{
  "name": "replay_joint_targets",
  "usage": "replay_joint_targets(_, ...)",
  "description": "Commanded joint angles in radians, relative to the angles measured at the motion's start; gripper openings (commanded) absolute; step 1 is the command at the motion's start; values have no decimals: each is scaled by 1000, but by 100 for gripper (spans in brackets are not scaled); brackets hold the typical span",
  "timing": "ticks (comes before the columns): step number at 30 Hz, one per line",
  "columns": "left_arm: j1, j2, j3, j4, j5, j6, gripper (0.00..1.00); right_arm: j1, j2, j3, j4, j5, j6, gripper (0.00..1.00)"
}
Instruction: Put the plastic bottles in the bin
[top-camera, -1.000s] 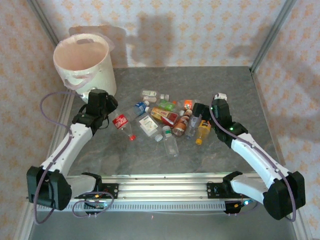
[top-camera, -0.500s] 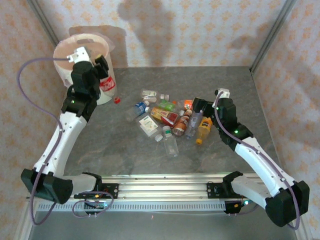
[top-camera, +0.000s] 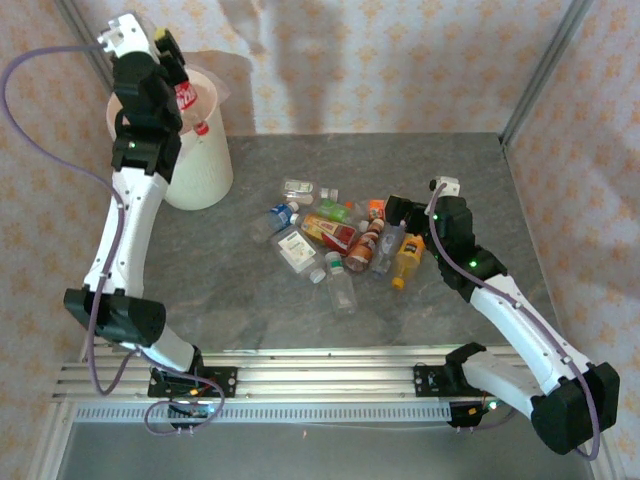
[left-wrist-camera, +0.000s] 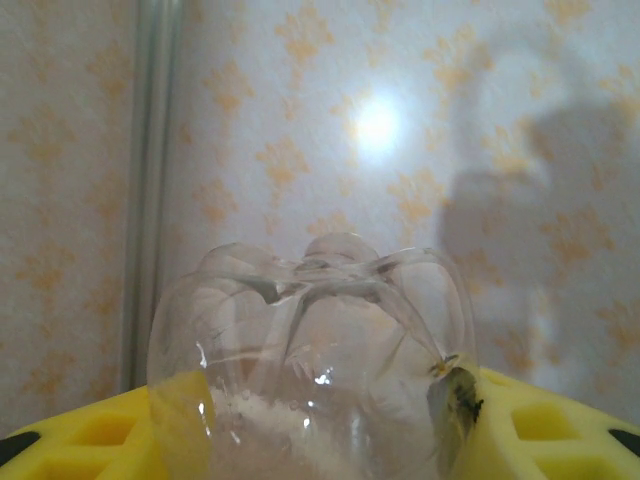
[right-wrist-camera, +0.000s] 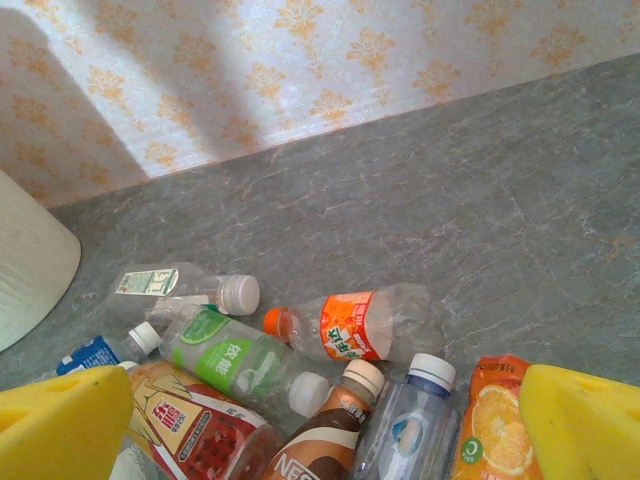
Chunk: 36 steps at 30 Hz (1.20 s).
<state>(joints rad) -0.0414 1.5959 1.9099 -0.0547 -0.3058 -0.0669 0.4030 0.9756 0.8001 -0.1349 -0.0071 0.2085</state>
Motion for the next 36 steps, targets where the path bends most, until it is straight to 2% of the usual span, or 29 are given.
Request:
replay_joint_targets(1, 25, 76, 121, 63, -43, 80, 57, -1, -16, 10, -4, 13, -10, 99)
replay_joint_targets(5, 32, 193, 237, 112, -51, 183, 57, -1, -15, 2, -3, 15, 3, 99)
replay_joint_targets(9, 41, 348, 411, 30, -52, 206, 59, -1, -15, -7, -5, 28, 9, 99)
replay_joint_targets(11, 41, 398, 440, 37, -50, 238, 60, 0, -16, -10, -2, 37, 9, 99)
replay_joint_targets(16, 62, 472, 452, 22, 33, 251, 60, -1, -13, -10, -4, 52, -6, 99)
replay_joint_targets(22, 111, 491, 418, -62, 272, 219, 62, -1, 18, -10, 4, 62, -20, 99)
replay_joint_targets(25, 116, 484, 382, -94, 353, 206, 64, -1, 48, -1, 14, 51, -14, 99)
replay_joint_targets(29, 115, 472, 328, -114, 419, 188, 68, 0, 87, 19, 25, 34, -7, 99)
replay_joint_targets(36, 119, 433, 221, -87, 445, 145, 81, 0, 106, 36, 25, 11, -10, 99)
